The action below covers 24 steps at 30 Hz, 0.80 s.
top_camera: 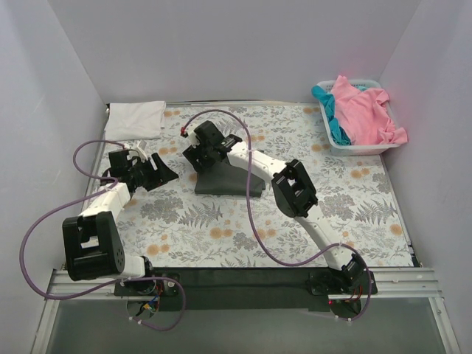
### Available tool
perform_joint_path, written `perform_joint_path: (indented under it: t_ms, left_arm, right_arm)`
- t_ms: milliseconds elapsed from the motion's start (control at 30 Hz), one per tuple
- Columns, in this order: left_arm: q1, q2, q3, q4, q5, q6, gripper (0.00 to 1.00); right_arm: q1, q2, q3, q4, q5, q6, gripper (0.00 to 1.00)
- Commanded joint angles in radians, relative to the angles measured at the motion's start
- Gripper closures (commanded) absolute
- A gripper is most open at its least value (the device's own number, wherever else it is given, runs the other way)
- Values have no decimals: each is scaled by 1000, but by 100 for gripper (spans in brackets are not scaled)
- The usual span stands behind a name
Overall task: Fold and stack the t-shirts
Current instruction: Neatly place the folded tshirt to the corner
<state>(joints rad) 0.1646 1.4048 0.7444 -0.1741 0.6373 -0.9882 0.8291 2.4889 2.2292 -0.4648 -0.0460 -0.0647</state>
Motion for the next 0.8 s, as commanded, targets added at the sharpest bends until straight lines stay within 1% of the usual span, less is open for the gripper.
perform_joint_path:
  t_ms: [0,33,100,167,467,533,567,600,633,667,767]
  left_arm:
    - [7,-72,-25,19,-63,5,43]
    - [6,-75,-27,18,-64,9,43]
    - [6,-73,-28,22,-68,14,43]
    - [4,-63,-30,31,-73,14,43]
    - [6,-6,-31,74,-76,19,42]
    - [6,14,-25,78,-76,16,42]
    - [6,19,-25,84,-73,14,42]
    - [7,25,-27,84,-65,16,42]
    - [6,31,-36,93,-54,17,42]
    - [6,33,-43,102,-45,22,42]
    - [-3,60,-80,160,27,29,41]
  right_arm:
    - [25,-2,43,113,167,29,36]
    - [28,4,41,117,190,29,37]
    - [36,22,32,126,218,22,45]
    - [39,33,27,129,213,23,48]
    - [47,91,4,143,229,48,46]
    - [47,108,4,144,230,48,58]
    - [47,111,4,143,235,48,65]
    - [45,110,3,143,238,49,81]
    - [45,105,3,143,233,51,87]
    - [44,97,-6,141,212,54,98]
    - [35,30,-46,140,141,84,99]
